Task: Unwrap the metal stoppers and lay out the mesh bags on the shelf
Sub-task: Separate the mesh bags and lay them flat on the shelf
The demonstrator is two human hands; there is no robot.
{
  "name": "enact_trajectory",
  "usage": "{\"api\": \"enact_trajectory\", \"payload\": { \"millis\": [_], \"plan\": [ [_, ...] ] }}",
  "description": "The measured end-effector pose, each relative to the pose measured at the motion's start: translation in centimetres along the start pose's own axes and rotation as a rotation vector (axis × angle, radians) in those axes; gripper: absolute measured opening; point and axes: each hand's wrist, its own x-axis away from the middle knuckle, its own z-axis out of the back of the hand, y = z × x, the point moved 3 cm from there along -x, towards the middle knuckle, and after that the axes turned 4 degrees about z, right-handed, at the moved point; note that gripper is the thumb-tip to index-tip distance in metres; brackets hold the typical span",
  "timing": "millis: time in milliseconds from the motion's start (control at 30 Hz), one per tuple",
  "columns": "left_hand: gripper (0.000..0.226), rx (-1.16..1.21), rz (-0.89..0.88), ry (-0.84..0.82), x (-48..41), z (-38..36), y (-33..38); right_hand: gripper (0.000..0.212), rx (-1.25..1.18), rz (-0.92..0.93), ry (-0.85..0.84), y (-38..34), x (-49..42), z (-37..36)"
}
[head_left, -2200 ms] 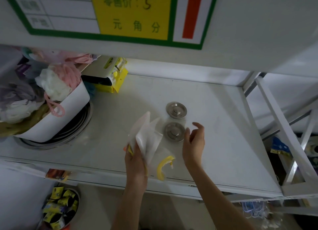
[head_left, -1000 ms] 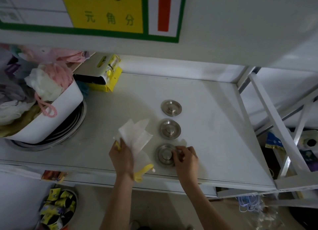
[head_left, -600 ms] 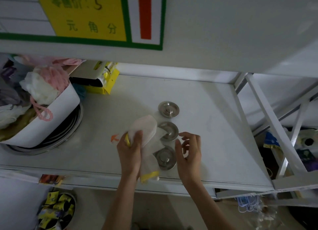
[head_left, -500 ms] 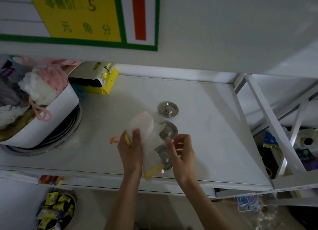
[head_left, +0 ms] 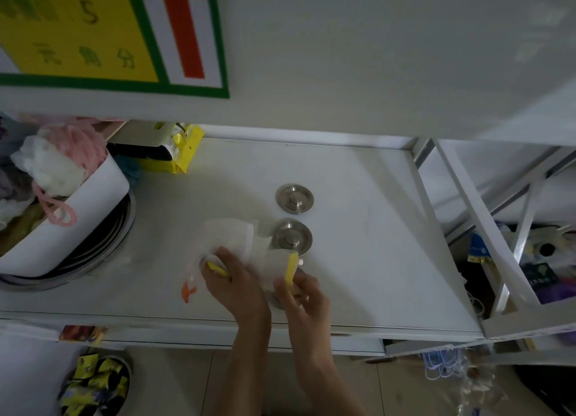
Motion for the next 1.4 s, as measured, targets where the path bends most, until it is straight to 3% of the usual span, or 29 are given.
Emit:
{"api": "enact_trajectory", "payload": {
  "millis": [67,267,400,500,667,767,900,1067,1167,1233,1333,1400],
  "plan": [
    [0.036,0.002,0.007,-0.025,0.4,-0.2,-0.2,0.004,0.066,0.140,0.046,-0.7,-0.9,0.7],
    [0.017,-0.035,0.037,-0.065,0.4,-1.1,-0.6,0.013,0.290,0.315,0.103,-1.1,-3.6,3.3],
    [0.022,-0.104,-0.027,-0.049,0.5,-1.4,-0.3,0.021,0.149,0.293,0.200,-2.4,-5.6,5.8],
    [0.026,-0.160,-0.058,-0.051,-0.6,-1.0,-1.2,0.014,0.107,0.311,0.293,-5.0,-7.9,9.2],
    [0.023,-0.115,0.008,-0.079,-1.9,-0.4,-2.6,0.012,0.485,0.497,0.494,-9.7,-13.1,14.3],
    [0.027,-0.052,0.017,-0.094,-1.5,-0.6,-2.0,0.026,0.823,0.482,0.373,-10.0,-18.2,13.5],
    [0.022,-0.025,0.029,-0.116,-0.7,-0.2,-1.2,0.031,1.157,0.287,0.164,-6.1,-24.2,9.8],
    [0.018,-0.014,0.037,-0.132,-0.5,0.5,-0.6,0.038,1.024,0.131,0.124,-1.7,-26.6,7.3],
    [0.014,0.012,0.067,-0.124,-0.9,1.0,-0.4,0.046,0.875,0.167,0.092,-0.8,-25.8,6.4],
    [0.013,0.018,0.072,-0.132,-0.9,1.0,-0.3,0.039,0.883,0.292,0.102,-0.5,-24.2,6.5],
    [0.013,0.003,0.073,-0.142,-0.4,0.5,-0.2,0.038,1.154,0.471,0.166,1.6,-21.2,7.7],
    [0.011,0.016,0.088,-0.147,0.1,-0.1,0.0,0.050,1.325,0.390,0.056,3.8,-19.6,8.4]
  ]
}}
